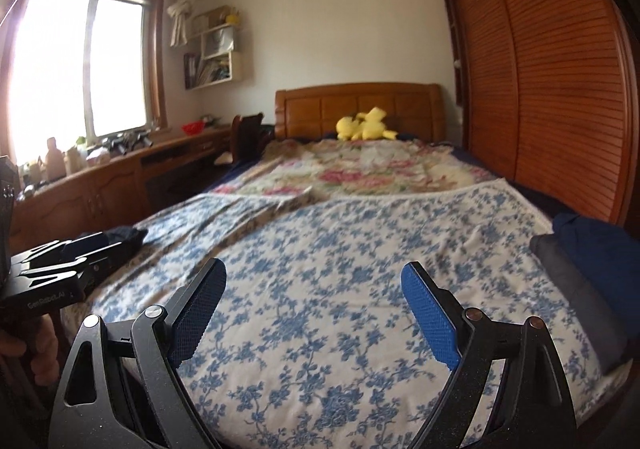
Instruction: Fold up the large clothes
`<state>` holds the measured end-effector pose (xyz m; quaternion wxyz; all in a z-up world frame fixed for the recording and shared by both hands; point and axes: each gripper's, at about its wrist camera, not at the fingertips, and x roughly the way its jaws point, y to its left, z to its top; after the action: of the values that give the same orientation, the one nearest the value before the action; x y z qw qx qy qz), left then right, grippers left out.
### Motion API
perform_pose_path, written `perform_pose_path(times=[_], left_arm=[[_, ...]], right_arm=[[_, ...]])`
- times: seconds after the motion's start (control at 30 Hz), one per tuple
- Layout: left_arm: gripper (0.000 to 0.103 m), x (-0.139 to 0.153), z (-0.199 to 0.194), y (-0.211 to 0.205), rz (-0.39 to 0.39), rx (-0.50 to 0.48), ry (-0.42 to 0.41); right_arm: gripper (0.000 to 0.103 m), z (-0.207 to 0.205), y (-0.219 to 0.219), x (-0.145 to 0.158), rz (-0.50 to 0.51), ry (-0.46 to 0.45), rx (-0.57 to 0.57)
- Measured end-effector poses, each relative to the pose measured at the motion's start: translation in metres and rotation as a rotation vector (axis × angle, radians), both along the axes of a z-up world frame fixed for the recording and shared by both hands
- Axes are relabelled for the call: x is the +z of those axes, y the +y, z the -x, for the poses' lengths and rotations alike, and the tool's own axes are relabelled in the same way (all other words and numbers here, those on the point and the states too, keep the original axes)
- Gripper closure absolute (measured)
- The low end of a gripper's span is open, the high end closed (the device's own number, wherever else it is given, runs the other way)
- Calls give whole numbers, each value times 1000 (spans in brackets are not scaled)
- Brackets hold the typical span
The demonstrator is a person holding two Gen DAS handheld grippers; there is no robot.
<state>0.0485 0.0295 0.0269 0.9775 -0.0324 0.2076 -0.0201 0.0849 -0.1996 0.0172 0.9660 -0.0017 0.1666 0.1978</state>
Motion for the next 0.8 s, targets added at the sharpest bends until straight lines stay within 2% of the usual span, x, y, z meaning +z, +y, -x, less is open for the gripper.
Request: perform_pose_path(times=[0.2, 0.8], left_arm=[[46, 13, 10, -5, -9, -1, -30], [46, 12, 9, -9, -12, -6, -25]], right_arm=[[12, 6, -7, 9, -10, -29, -20], [12, 5, -7, 0, -12, -22, -22]])
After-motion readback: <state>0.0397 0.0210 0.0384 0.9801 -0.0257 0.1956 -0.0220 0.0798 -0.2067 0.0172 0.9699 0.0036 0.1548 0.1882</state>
